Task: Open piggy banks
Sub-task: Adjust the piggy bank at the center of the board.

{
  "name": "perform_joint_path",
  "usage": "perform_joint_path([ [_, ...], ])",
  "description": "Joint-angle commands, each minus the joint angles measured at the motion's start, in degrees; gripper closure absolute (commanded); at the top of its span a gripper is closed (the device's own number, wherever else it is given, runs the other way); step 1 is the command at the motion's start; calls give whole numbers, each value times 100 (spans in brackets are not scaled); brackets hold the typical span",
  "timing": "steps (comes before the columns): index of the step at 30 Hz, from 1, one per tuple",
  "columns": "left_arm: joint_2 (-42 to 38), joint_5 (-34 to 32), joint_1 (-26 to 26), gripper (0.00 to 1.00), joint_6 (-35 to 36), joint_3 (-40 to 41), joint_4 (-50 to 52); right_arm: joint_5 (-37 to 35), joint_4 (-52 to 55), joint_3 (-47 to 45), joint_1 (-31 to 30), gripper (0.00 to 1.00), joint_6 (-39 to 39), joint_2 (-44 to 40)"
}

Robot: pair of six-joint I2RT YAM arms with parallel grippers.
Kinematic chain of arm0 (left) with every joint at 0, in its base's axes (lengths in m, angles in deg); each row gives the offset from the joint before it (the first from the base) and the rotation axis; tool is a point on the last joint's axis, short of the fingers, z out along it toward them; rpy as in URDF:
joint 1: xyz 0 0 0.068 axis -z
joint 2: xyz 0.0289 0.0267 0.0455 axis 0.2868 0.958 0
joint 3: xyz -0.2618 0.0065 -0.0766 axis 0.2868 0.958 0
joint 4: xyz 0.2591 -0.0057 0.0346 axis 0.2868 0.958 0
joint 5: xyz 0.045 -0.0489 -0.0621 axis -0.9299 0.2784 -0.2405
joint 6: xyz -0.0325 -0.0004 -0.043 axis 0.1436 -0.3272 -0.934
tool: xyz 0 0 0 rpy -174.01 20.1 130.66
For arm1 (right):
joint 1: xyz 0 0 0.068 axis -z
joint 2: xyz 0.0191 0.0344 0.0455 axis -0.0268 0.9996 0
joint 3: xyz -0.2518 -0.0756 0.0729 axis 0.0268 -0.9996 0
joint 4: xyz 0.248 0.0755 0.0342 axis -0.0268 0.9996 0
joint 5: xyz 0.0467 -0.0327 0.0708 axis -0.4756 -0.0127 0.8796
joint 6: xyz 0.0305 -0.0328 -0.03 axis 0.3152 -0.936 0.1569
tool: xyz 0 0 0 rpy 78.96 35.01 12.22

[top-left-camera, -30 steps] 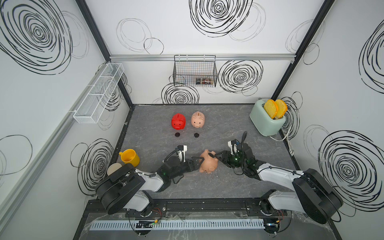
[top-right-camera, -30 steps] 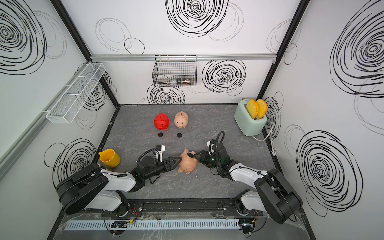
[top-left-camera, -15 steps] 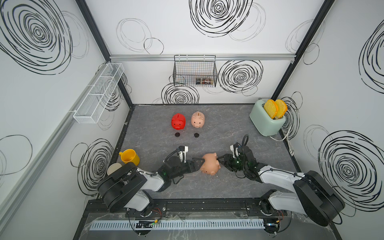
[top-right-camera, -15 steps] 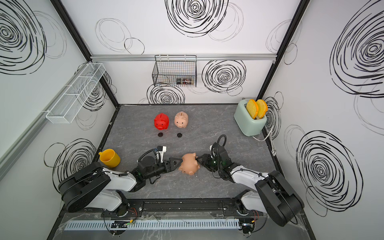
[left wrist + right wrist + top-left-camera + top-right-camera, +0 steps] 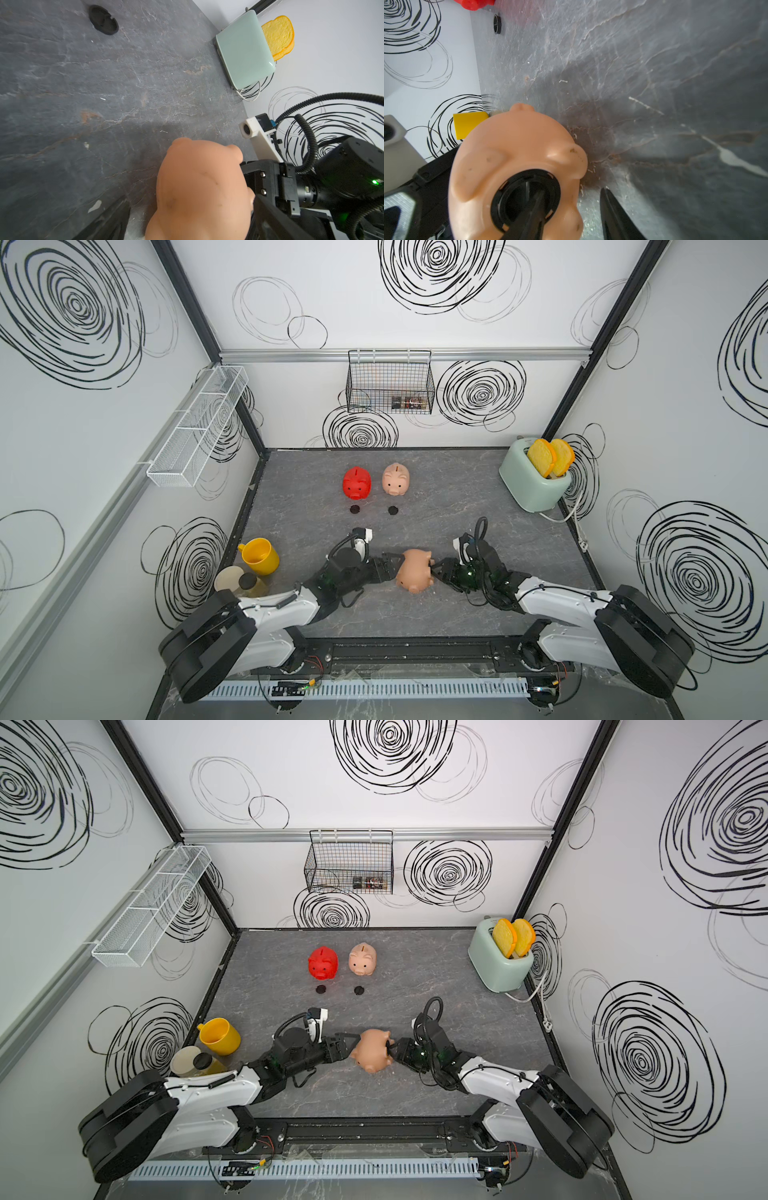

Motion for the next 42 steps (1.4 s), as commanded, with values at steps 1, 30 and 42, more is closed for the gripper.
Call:
perform_joint_path([
  [1,-280,-384,17,4,321,-141,774,-228,97,-55,-152,52,111,-31],
  [30,-139,517,-278,4,1074,-404,1112,-144,-643,761,-913,57,50,1173],
  [42,-6,609,-243,4,979,-258,1013,-50,-722,828,-994,58,15,1345],
])
